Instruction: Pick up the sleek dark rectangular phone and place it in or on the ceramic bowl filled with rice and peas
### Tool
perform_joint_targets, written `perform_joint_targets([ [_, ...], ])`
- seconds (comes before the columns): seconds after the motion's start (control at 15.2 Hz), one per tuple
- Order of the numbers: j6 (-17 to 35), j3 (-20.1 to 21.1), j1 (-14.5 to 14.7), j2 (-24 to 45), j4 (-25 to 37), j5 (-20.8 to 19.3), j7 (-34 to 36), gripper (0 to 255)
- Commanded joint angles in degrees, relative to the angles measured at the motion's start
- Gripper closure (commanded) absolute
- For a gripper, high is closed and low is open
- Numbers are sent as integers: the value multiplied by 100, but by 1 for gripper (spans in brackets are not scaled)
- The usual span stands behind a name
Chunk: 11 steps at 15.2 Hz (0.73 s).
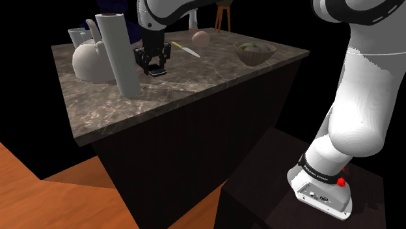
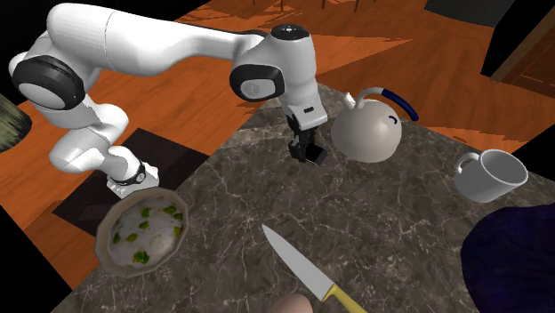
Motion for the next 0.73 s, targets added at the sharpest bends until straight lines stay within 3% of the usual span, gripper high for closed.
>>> perform_joint_targets([
  [0.0, -3, -2, -1, 6, -4, -2, 1, 255],
  [0.66, -697, 16, 29, 19, 707, 28, -73, 255],
])
